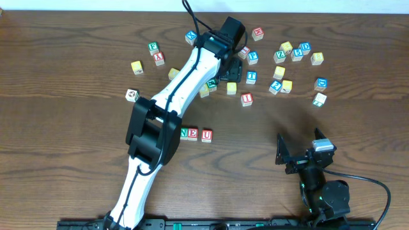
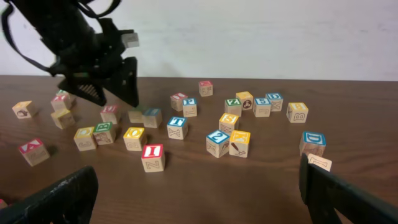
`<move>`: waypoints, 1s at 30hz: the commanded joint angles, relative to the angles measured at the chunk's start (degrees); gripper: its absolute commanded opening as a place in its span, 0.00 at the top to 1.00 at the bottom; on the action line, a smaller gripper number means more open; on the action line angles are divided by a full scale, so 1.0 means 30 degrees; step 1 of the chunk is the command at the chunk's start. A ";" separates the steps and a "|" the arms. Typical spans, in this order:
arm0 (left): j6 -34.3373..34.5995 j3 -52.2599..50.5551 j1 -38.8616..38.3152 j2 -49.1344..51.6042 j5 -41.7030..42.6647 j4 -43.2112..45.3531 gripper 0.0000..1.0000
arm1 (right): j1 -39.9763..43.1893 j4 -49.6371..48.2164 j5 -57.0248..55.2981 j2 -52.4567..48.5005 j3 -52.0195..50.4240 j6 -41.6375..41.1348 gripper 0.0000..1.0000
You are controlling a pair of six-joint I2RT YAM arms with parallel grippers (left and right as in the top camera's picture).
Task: Spell out NEURIPS
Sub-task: 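Move the left gripper up to the green R block in the pile, then lower the left gripper onto the green R block and close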
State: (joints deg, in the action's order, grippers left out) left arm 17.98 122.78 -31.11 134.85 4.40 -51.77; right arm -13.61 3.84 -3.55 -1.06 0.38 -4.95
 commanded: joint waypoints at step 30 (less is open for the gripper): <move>0.0386 0.0546 0.1180 0.2433 -0.1617 0.4568 0.27 | 0.0146 0.0080 0.0029 0.0044 -0.0022 0.0109 0.01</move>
State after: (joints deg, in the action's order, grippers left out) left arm 18.24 123.15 -27.44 141.14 0.05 -38.52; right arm -13.61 3.84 -3.55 -1.06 0.38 -4.95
